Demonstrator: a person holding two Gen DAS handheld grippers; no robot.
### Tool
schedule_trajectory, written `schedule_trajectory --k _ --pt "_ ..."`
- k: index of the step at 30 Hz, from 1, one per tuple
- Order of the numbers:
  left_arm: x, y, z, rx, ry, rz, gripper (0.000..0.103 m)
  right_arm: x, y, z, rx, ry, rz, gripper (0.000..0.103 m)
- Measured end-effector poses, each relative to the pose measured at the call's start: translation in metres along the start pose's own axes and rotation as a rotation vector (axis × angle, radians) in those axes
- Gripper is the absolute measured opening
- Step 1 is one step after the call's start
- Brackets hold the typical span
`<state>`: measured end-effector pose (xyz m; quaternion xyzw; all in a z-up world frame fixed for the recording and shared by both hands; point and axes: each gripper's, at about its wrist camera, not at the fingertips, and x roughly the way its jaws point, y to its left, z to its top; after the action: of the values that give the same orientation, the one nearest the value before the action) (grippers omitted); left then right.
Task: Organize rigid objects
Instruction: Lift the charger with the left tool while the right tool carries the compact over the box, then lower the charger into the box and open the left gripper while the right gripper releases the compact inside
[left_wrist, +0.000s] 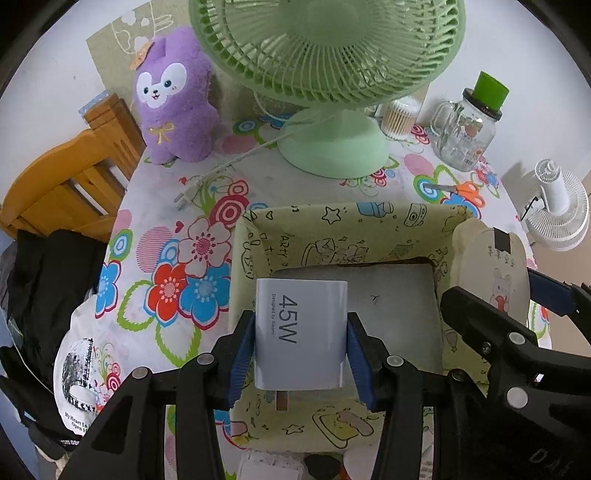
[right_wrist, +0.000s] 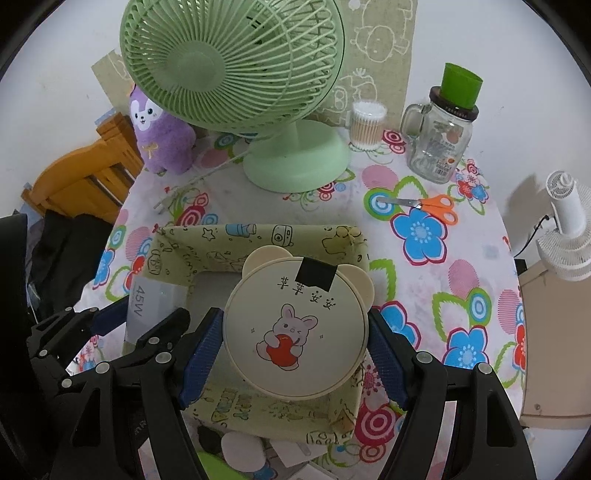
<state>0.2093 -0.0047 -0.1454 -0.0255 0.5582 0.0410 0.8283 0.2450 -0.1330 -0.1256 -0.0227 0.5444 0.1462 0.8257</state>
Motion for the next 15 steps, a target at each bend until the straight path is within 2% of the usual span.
schedule_trajectory --k 10,11,13,15 --pt "0.012 -0.007 -0.001 0.028 0.014 0.025 0.05 0.018 -0.002 0.003 -0.007 0.028 -0.009 0.078" --pt "0.012 -0.008 -0.001 0.024 0.007 0.022 0.052 0.019 -0.002 0.003 -0.009 0.028 -0.014 0.078" --pt "0.012 -0.008 0.001 0.021 0.002 0.02 0.062 0.02 -0.001 0.004 -0.017 0.02 -0.018 0.078" --pt "0.012 -0.008 0.003 0.017 -0.003 0.011 0.065 0.022 0.0 0.006 -0.016 0.02 -0.015 0.078"
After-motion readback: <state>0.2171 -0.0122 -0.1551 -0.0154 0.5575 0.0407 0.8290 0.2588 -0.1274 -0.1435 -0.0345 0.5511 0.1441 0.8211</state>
